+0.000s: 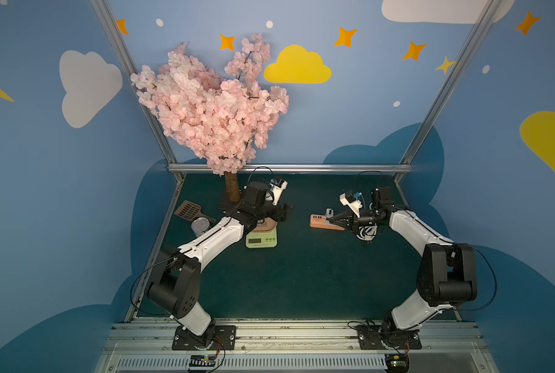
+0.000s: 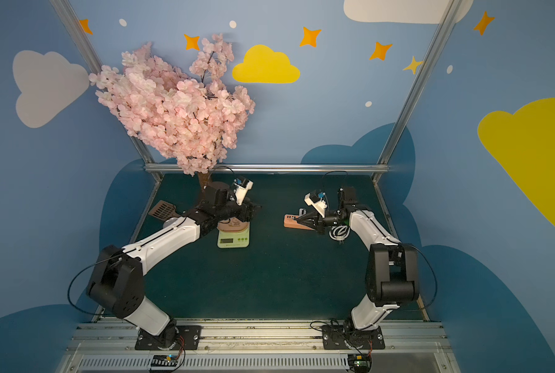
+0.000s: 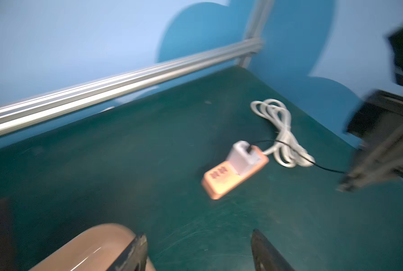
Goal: Charge the electronic scale
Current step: Pick up the electronic scale at the center of the board.
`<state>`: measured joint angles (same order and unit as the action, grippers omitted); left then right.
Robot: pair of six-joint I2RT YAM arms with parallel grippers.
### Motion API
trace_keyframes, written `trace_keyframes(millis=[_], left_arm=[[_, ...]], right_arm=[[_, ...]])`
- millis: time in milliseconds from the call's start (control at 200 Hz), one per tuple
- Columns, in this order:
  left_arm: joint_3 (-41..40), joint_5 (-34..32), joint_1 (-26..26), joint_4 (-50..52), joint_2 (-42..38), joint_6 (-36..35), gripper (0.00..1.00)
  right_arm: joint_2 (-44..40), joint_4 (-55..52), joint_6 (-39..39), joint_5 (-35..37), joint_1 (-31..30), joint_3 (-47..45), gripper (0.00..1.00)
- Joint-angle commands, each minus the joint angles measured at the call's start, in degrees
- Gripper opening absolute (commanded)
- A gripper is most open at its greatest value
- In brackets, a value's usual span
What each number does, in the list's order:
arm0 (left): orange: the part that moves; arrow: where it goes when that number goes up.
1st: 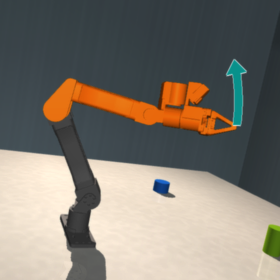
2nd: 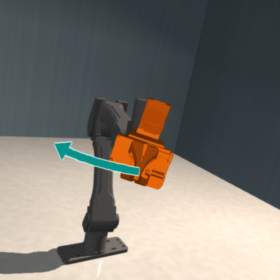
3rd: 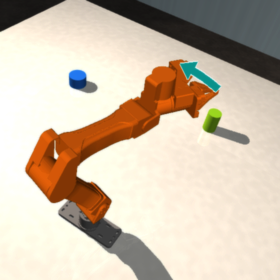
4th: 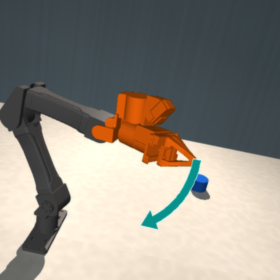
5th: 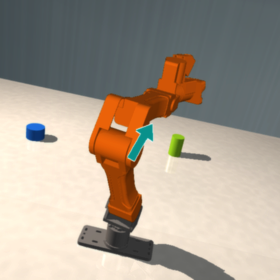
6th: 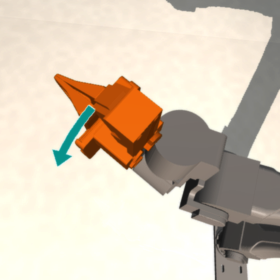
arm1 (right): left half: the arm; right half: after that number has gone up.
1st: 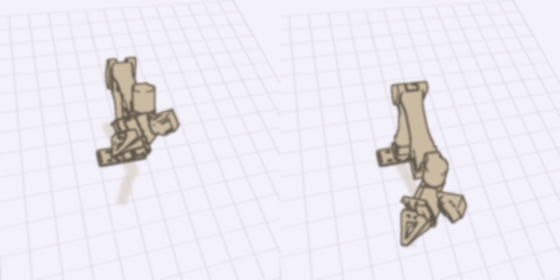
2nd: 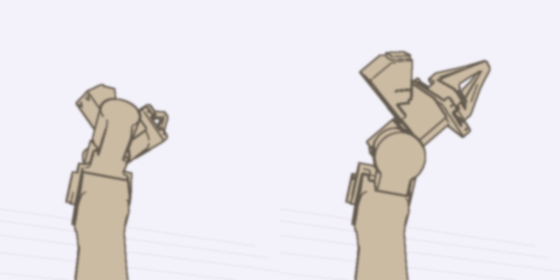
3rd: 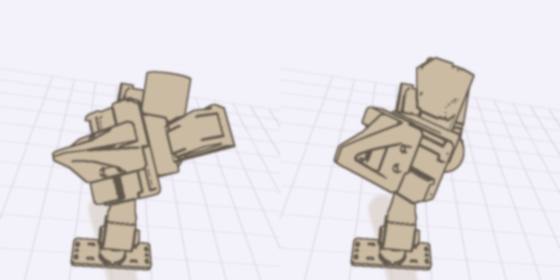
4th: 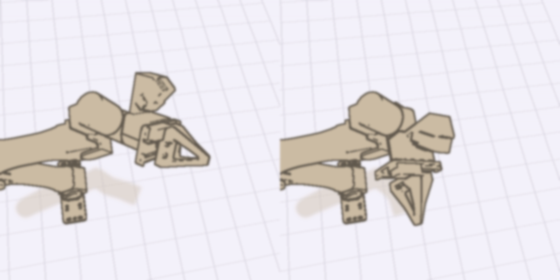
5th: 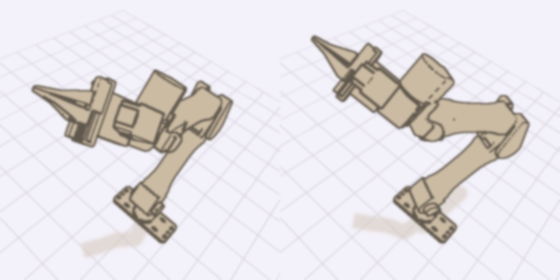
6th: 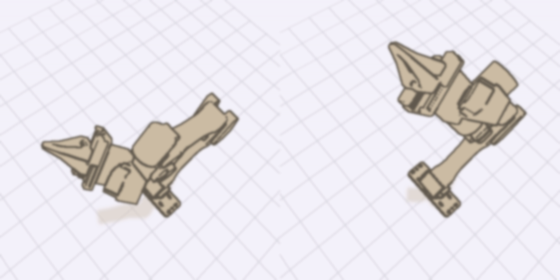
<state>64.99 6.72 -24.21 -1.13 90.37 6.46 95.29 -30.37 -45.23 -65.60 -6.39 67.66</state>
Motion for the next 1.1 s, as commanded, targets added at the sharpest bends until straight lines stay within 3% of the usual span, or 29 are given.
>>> trace_keyframes(millis=[0,160,315,551,631,821,1096], left_arm=[[-3.69,-15.61,4.54,4.56,-2.97,13.54,0.69],[-4.60,-16.87,9.45,11.96,-3.41,17.12,0.68],[-0.93,-17.10,10.23,19.29,0.65,16.53,0.68],[3.72,-14.26,10.40,24.23,8.09,15.77,0.66],[6.06,-12.55,10.53,26.43,10.91,15.69,0.60],[8.50,-9.55,10.59,26.71,15.34,15.34,0.34],[9.14,-7.55,10.60,25.84,17.47,14.91,0.13]], right_arm=[[1.70,-5.56,1.47,-0.05,-0.77,3.52,0.01],[5.07,-8.15,6.31,0.76,-2.67,7.40,0.00],[9.87,-11.79,15.61,6.63,-5.08,13.01,0.00],[13.21,-11.60,23.51,5.24,-7.31,15.38,0.00],[13.05,-12.01,25.49,5.17,-7.29,15.51,0.00],[11.91,-5.94,33.15,7.14,-7.49,12.28,0.00],[12.14,-6.73,33.27,3.64,-7.44,12.44,0.00]])
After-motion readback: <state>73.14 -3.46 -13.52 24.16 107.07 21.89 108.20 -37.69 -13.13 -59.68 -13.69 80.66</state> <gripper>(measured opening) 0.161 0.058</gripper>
